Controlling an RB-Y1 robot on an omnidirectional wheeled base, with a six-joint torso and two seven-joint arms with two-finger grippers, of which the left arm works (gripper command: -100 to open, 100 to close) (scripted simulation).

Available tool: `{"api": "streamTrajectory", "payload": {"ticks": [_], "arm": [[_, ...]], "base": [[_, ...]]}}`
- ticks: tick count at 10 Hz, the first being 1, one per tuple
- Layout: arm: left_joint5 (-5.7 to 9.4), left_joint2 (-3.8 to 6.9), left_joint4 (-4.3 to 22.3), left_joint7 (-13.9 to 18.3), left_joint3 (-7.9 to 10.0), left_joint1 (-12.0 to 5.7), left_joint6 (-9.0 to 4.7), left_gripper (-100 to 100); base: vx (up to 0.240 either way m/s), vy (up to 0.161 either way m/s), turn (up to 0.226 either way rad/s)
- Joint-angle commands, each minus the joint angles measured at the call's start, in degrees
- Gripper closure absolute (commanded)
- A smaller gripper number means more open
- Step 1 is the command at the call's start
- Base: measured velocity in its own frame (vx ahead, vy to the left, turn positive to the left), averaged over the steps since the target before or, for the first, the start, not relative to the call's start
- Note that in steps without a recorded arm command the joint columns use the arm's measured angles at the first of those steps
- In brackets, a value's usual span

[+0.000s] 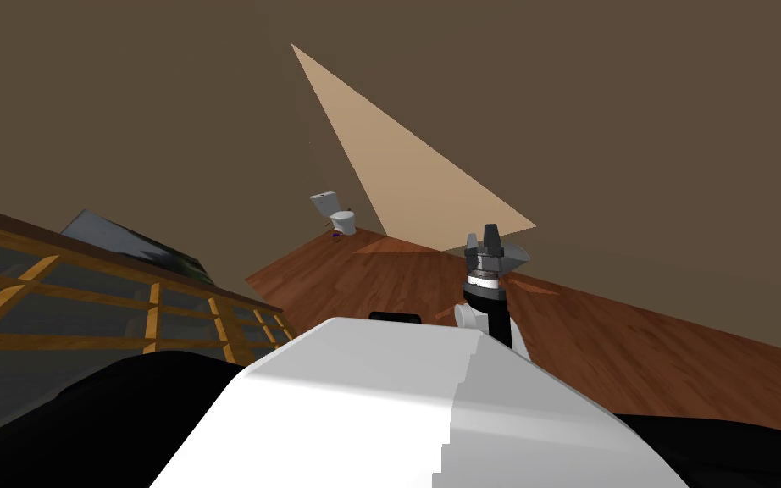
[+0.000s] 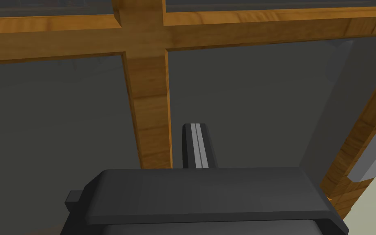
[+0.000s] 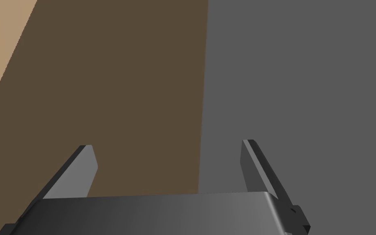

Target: Push the door open

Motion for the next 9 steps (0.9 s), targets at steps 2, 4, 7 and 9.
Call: {"api": "streamTrajectory", "payload": {"ticks": [2, 4, 7, 9], "arm": [[0.72, -1.96, 0.12, -0.08, -0.18, -0.23, -0.42, -100], [0.72, -1.96, 0.12, -0.08, -0.18, -0.23, -0.42, -100], [0.72, -1.96, 0.12, -0.08, -0.18, -0.23, -0.42, -100], [0.72, -1.96, 0.12, -0.08, -0.18, -0.23, -0.42, -100]], "base": [[-0.015, 0.0, -0.002], [-0.017, 0.001, -0.003], [0.0, 0.0, 0.0], [0.004, -0.01, -0.021]]}}
